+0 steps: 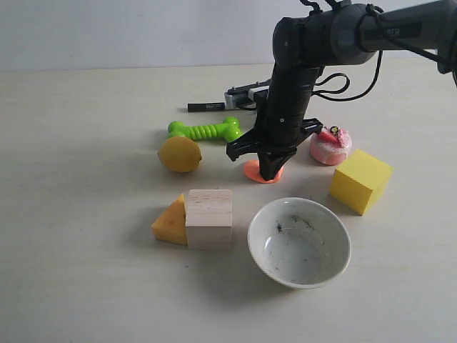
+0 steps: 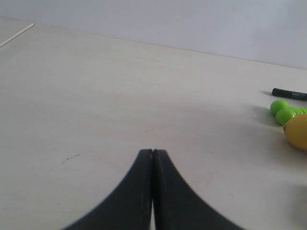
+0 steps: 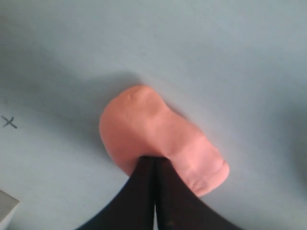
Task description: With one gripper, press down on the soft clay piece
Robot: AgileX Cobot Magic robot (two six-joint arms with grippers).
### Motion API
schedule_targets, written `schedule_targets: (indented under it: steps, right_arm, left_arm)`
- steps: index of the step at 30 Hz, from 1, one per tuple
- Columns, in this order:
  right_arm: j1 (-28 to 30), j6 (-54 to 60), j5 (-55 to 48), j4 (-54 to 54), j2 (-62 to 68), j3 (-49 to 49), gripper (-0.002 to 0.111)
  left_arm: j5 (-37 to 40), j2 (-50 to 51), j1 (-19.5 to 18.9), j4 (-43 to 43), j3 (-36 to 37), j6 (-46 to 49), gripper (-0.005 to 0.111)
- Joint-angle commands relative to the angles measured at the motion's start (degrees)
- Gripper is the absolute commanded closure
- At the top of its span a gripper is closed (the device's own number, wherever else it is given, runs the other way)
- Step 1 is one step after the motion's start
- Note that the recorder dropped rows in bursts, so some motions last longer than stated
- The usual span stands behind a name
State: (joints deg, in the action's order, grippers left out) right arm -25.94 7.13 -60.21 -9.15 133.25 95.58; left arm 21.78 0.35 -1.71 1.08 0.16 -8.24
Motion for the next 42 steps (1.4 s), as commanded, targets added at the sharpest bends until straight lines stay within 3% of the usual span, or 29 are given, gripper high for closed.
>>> schedule_targets:
  steps: [1, 9, 17, 26, 42]
  right_arm:
    - [-0.1, 0.8, 7.7, 3.5, 6.1, -1.5, 0.108]
    - [-0.1, 0.8, 7.7, 3.5, 5.9, -1.5, 0.108]
    - [-0.1, 0.3, 7.9, 3.3, 3.9, -1.5, 0.088]
    - [-0.1, 0.3, 8.9, 3.1, 2.9, -1.5, 0.073]
    - [-0.1, 0.2, 10.6, 2.0, -0.6, -1.5, 0.073]
  left_arm:
    - [-0.9, -0.3, 0.0, 0.0, -0.2, -0.4, 0.107]
    - [-0.9, -0.3, 0.0, 0.0, -0.2, -0.4, 0.107]
    - [-0.9, -0.3, 0.0, 0.0, -0.2, -0.4, 0.107]
    - [-0.9, -0.3, 0.0, 0.0, -0.2, -0.4, 0.107]
    - [-0.9, -0.3, 0.0, 0.0, -0.2, -0.4, 0.107]
